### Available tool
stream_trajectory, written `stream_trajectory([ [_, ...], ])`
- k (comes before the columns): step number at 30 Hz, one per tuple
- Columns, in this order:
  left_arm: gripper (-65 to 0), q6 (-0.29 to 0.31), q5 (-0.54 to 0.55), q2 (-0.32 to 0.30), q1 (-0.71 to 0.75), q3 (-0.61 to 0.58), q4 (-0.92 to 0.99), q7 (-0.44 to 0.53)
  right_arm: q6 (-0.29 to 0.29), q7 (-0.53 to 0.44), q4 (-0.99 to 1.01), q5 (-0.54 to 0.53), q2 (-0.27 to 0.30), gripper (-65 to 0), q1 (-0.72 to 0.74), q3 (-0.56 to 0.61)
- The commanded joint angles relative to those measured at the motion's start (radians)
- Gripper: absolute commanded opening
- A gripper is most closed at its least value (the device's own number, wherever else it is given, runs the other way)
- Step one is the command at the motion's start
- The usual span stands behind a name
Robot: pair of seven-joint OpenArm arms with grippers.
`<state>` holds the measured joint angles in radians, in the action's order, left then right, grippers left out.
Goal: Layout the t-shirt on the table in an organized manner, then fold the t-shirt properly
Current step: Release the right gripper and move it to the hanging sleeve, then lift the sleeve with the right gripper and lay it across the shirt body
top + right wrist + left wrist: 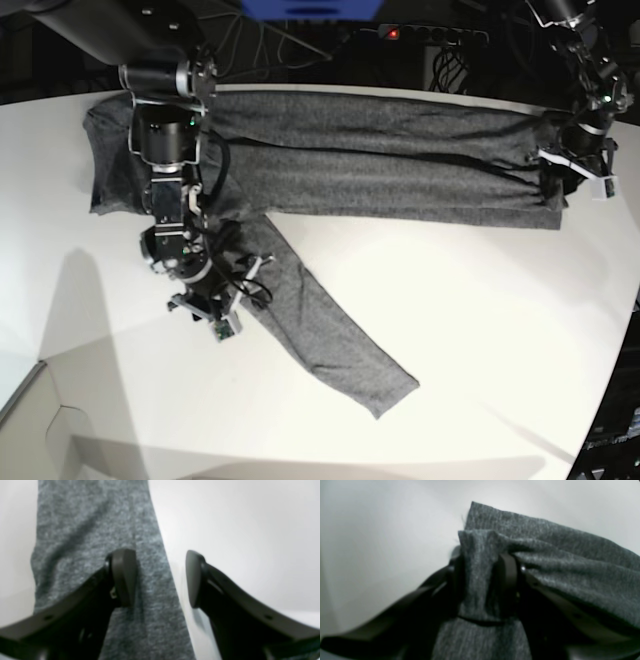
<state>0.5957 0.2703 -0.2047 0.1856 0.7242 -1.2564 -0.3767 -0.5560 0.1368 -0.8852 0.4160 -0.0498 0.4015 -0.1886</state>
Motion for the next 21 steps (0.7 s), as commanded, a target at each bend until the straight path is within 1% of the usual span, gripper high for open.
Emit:
stream_trajectory([
  [1, -42.9, -0.001, -0.012, -0.011, 0.001, 0.001, -0.006, -0.018, 0.004, -0.024, -0.015, -0.007, 0.001, -36.2, 0.029, 0.001],
  [7, -42.9, -0.001, -0.012, -0.012, -0.001, 0.001, -0.006, -0.018, 0.007, -0.024, -0.012, -0.006, 0.001, -36.4, 0.029, 0.001],
  [8, -42.9, -0.001, -0.012, -0.012, -0.001, 0.001, -0.006, -0.018, 0.023, -0.024, -0.012, -0.006, 0.001, -36.5, 0.029, 0.001],
  [9, -42.9, -0.001, -0.012, -0.012, -0.001, 0.001, -0.006, -0.018, 0.053, -0.024, -0.012, -0.006, 0.001, -37.4, 0.029, 0.002],
  [11, -42.9, -0.001, -0.012, -0.012, -0.001, 0.001, -0.006, -0.018, 0.098, -0.024, -0.012, -0.007, 0.012, -40.3, 0.029, 0.002],
  [14, -42.9, -0.001, -0.012, -0.012, -0.001, 0.001, -0.006, -0.018, 0.104, -0.024, -0.01, -0.007, 0.018, -45.0, 0.029, 0.002],
  [21, -42.9, -0.001, -0.013, -0.012, -0.002, 0.001, -0.006, -0.018, 0.107, -0.024, -0.01, -0.007, 0.02, -50.5, 0.029, 0.002],
])
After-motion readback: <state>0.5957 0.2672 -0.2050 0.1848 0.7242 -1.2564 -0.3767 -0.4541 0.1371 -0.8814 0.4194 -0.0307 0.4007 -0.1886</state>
